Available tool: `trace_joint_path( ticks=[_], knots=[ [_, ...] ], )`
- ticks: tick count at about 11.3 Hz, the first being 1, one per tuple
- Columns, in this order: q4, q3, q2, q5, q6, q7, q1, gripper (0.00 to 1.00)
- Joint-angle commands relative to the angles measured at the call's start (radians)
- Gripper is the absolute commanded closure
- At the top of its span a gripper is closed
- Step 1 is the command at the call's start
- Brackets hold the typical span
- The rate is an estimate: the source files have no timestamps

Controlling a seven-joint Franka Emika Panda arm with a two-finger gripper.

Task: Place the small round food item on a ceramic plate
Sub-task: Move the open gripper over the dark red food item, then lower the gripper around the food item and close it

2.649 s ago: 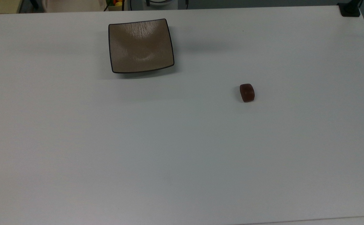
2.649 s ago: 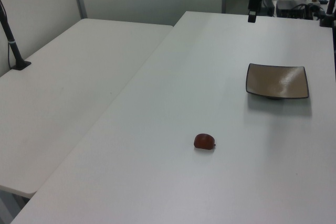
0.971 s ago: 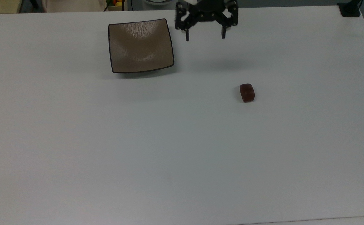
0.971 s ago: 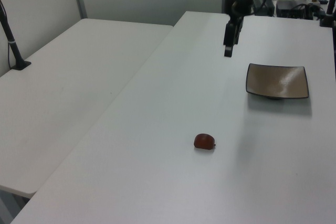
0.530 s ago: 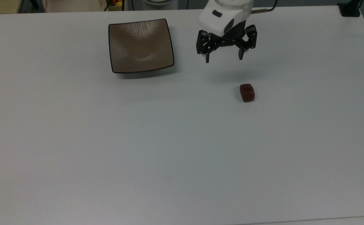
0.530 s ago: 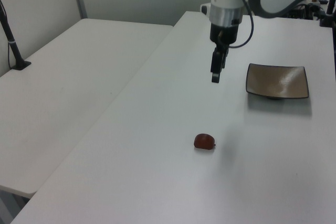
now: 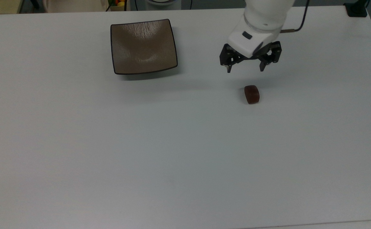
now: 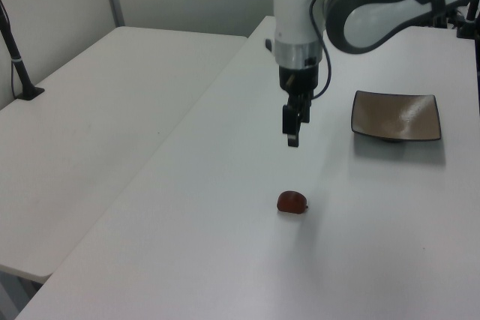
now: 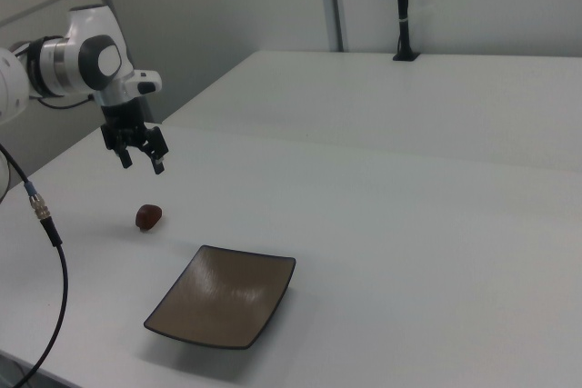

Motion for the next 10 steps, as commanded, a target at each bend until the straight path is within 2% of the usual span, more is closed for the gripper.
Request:
trace_joint_path(
  ticks=[1,7,10],
  knots=[
    [0.053,0.010,0.073,-0.068,-0.026,0.100,0.031,0.00],
    [-0.131,0.045,0.074,-0.062,0.246,0.101,0.038,0.00],
    [-0.173,0.047,0.090,-0.070,0.317,0.100,0.040,0.00]
  ],
)
